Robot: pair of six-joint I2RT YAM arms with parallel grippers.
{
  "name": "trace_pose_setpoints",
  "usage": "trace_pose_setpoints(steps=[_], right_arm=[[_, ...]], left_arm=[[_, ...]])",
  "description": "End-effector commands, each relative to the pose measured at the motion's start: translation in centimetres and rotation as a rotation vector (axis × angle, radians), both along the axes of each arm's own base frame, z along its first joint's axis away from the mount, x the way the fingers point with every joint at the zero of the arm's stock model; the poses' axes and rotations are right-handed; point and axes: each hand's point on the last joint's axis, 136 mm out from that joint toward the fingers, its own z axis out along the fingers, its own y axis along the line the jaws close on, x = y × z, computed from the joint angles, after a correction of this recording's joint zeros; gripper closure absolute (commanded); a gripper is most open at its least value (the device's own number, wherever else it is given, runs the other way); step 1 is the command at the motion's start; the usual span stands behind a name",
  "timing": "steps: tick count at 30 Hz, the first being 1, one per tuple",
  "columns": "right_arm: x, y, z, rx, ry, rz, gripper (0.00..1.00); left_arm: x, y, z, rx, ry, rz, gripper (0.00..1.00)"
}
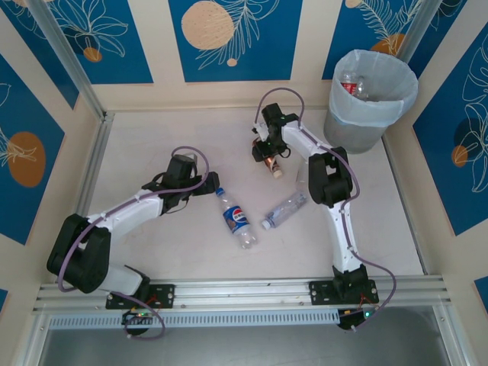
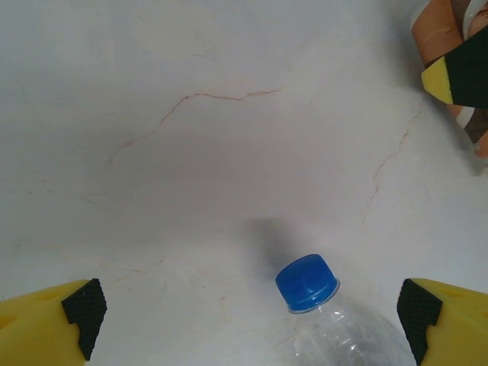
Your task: Put the plastic bottles in the bin
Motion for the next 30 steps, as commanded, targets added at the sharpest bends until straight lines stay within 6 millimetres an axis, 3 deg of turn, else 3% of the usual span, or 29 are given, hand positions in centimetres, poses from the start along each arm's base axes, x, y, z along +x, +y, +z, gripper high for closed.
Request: trace_pose_setpoints(steps=[1, 16, 30], right_arm=[[0.4, 0.4, 4.8, 0.056, -0.088, 0.011, 0.52], [0.1, -2.5, 13.4, 0.160, -0.277, -0.082, 0.56], [1.1, -7.8, 24.1, 0.299, -0.568, -0.203, 0.56]], left_arm=[[-0.1, 0.2, 0.7, -0.007, -0.007, 0.002, 0.01], [-0.5, 0.7, 0.2, 0.009, -0.002, 0.016, 0.01], [-0.3, 0.4, -0.1, -0.003, 0.014, 0.015, 0.01]])
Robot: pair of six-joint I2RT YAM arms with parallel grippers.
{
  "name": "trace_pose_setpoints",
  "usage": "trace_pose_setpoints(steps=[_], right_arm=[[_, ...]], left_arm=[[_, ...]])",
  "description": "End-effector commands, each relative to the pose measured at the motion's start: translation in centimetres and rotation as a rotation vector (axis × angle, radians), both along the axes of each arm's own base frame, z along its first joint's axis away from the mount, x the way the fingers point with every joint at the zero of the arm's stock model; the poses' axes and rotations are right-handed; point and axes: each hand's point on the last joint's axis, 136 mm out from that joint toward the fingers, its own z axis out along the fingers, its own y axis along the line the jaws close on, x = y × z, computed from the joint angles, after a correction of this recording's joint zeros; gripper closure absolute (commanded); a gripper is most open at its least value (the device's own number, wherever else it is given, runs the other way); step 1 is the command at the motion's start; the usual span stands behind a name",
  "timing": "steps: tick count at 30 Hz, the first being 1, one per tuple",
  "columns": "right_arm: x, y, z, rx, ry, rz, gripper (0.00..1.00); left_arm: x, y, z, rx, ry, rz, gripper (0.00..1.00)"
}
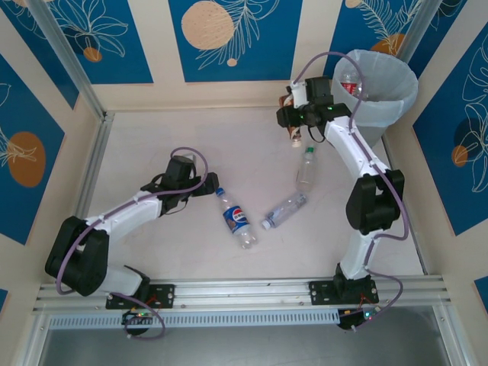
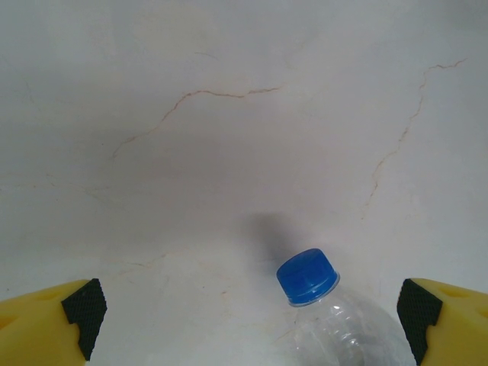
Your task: Put the plastic bottles in the bin
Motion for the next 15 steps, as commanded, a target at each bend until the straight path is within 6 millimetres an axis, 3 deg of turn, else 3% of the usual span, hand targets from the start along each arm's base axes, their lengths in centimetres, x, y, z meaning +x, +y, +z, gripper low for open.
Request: trace_pose_setpoints(steps=[1, 9, 15], right_arm=[[0.2, -0.6, 4.1, 0.072, -0.115, -0.017, 0.55], [1.0, -6.1, 10.7, 0.292, -0.324, -0.221, 0.58], [1.3, -10.7, 13.5, 0.435, -0.438, -0.365, 0.60]], left_arm=[[0.0, 0.2, -0.2, 0.001, 0.017, 0.014, 0.01], [0.0, 0.3, -0.3, 0.002, 0.020, 0.018, 0.01], [-0.1, 0.3, -0.4, 0.007, 0.025, 0.014, 0.01]])
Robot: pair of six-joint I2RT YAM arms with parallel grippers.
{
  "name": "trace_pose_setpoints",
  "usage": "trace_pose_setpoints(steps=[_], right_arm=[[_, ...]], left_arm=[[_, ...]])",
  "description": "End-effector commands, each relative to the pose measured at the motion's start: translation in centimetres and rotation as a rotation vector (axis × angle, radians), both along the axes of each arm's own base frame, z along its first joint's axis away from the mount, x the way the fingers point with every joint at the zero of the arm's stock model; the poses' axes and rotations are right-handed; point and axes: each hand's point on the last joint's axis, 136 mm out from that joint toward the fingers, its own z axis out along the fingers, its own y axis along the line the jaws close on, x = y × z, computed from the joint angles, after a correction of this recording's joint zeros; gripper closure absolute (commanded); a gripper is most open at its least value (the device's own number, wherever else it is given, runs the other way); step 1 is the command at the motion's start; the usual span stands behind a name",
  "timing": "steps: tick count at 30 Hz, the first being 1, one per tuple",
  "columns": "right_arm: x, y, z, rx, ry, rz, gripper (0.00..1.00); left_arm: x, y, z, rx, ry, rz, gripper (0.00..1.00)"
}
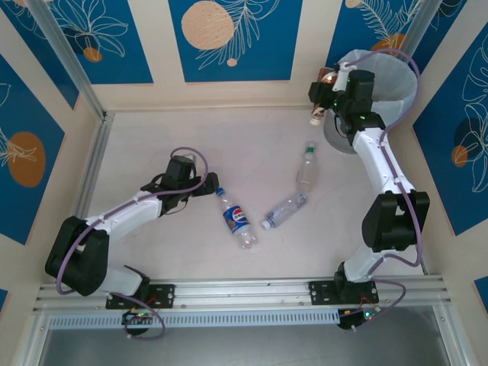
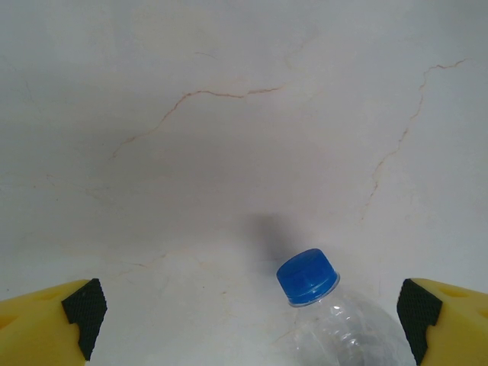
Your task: Put the plastic bottles in the bin
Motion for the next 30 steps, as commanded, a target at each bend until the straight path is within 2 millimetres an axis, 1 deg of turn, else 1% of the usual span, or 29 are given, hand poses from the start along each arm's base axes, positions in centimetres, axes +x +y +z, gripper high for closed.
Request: trace_pose_setpoints(steps=[1, 5, 8, 14, 17, 19, 24, 28, 30], right_arm=[[-0.1, -2.3, 4.5, 0.152, -0.155, -0.092, 0.61], [0.2, -5.7, 5.8, 0.237, -0.226, -0.192, 0.61], [0.4, -7.8, 6.1, 0.269, -0.245, -0.245, 0.61], [0.4, -11.1, 6.6, 0.398, -0.260, -0.315, 0.61], [0.3, -13.5, 6.2, 0.466, -0.291, -0.418, 0.61], [0.3, -14.7, 5.9, 0.507, -0.318, -0.462, 0.62], [1.0, -17.0, 5.2, 0.590, -0.323, -0.525, 0.63], [1.6, -19.3, 4.0, 0.665, -0.328, -0.613, 0.63], [1.9, -20.3, 3.6, 0.665, -0.339, -0.658, 0.63]], left_arm=[[-0.1, 0.3, -0.4, 0.007, 0.024, 0.015, 0.01], [0.0, 0.2, -0.3, 0.004, 0.027, 0.011, 0.01], [0.1, 0.0, -0.3, -0.003, 0.028, 0.009, 0.01], [0.3, -0.3, -0.3, -0.010, 0.035, 0.005, 0.01], [0.5, -0.7, -0.4, -0.024, 0.041, 0.000, 0.01], [0.6, -1.0, -0.3, -0.039, 0.040, -0.004, 0.01], [0.5, -1.3, -0.4, -0.049, 0.043, -0.007, 0.01], [0.2, -1.1, -0.9, -0.038, 0.054, -0.005, 0.01], [0.2, -1.1, -0.9, -0.037, 0.056, -0.005, 0.01]])
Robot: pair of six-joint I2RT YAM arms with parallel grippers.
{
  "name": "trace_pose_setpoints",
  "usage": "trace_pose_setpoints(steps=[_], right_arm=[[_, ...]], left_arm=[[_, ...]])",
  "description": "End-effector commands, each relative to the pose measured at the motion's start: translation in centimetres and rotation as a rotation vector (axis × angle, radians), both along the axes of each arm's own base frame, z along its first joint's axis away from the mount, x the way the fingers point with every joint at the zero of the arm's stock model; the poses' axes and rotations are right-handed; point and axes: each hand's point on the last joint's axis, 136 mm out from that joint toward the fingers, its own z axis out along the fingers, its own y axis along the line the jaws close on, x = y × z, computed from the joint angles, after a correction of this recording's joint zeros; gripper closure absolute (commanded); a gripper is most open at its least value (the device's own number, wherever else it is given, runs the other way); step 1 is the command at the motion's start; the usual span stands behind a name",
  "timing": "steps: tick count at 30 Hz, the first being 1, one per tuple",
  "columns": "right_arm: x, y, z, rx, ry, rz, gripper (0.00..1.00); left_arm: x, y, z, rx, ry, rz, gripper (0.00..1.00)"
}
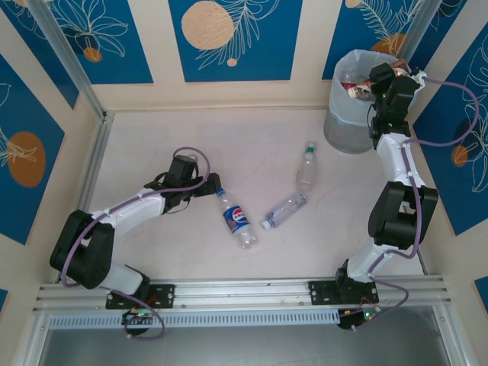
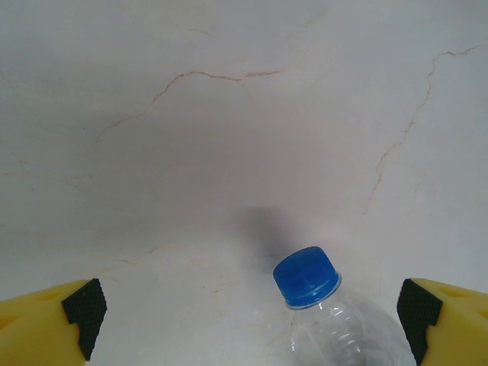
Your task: Put the plastic bottles in the bin
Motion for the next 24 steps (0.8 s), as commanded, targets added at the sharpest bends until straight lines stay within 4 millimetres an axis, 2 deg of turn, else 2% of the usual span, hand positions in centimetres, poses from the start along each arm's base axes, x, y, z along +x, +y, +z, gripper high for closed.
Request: trace_pose_setpoints(steps=[1, 5, 11, 14, 24], right_arm=[[0.2, -2.7, 1.6, 0.036, -0.073, -0.130, 0.63], [1.5, -2.8, 1.3, 0.001, -0.062, -0.136, 0.57], [1.4, -3.0, -0.1, -0.024, 0.024, -0.225, 0.30], [1.2, -3.2, -0.4, -0.028, 0.052, -0.239, 0.22], [0.5, -2.4, 1.4, -0.055, 0.056, -0.229, 0.17]], left_arm=[[0.0, -0.4, 0.2, -0.019, 0.011, -0.002, 0.01], [-0.1, -0.4, 0.1, -0.018, 0.011, -0.001, 0.01], [-0.3, -0.2, -0.1, -0.011, 0.015, 0.001, 0.01], [-0.4, -0.1, -0.2, -0.007, 0.018, 0.001, 0.01], [-0.4, -0.3, -0.4, -0.015, 0.019, -0.001, 0.01]])
